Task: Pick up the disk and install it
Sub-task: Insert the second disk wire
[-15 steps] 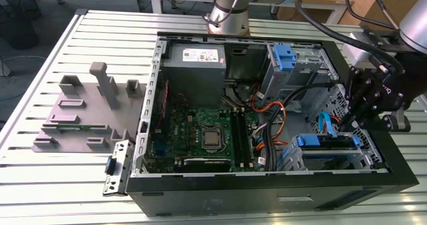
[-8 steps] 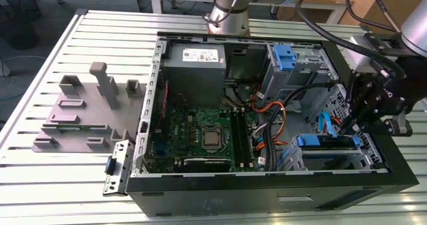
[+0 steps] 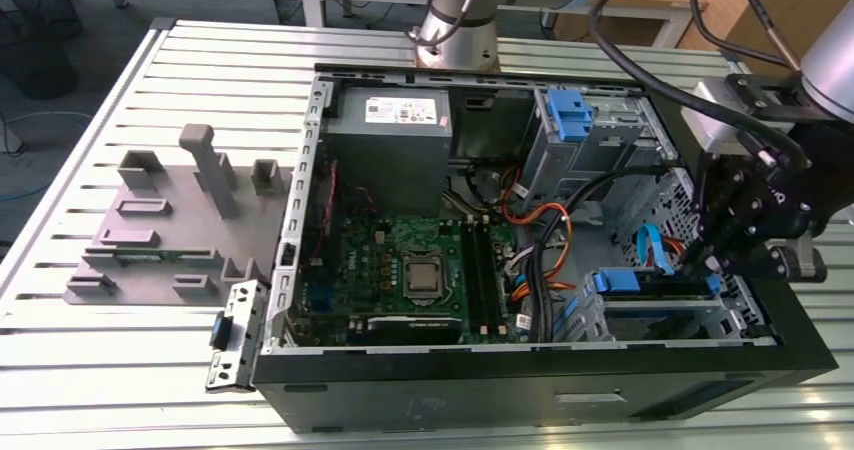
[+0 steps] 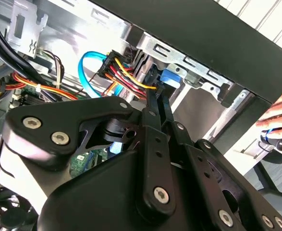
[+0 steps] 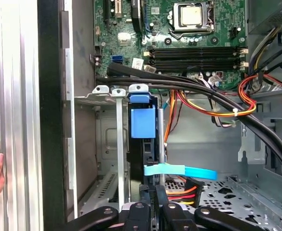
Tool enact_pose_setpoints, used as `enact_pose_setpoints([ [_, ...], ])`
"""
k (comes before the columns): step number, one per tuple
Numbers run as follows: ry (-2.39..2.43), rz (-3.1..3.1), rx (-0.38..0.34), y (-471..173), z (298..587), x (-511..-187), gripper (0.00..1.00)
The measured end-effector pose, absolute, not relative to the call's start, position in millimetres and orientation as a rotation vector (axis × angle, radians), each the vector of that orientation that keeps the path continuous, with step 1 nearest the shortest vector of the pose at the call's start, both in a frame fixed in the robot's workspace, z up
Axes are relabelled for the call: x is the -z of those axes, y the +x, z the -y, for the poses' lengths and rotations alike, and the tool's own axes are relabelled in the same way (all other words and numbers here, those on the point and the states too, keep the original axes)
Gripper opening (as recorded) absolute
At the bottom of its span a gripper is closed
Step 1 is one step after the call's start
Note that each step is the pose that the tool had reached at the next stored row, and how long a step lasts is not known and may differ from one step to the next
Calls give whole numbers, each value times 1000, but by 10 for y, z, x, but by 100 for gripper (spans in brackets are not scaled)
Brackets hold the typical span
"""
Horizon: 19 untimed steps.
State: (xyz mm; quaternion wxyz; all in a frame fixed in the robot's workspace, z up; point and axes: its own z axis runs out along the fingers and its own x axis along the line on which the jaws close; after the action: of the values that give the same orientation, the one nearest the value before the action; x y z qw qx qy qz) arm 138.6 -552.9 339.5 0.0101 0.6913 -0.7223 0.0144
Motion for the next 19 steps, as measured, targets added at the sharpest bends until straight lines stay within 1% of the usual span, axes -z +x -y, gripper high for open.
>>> enact_pose_setpoints([
  [7, 2159, 2256, -47, 1375, 5587, -3388, 16],
  [19, 2159, 2256, -48, 1375, 5597, -3369, 16],
])
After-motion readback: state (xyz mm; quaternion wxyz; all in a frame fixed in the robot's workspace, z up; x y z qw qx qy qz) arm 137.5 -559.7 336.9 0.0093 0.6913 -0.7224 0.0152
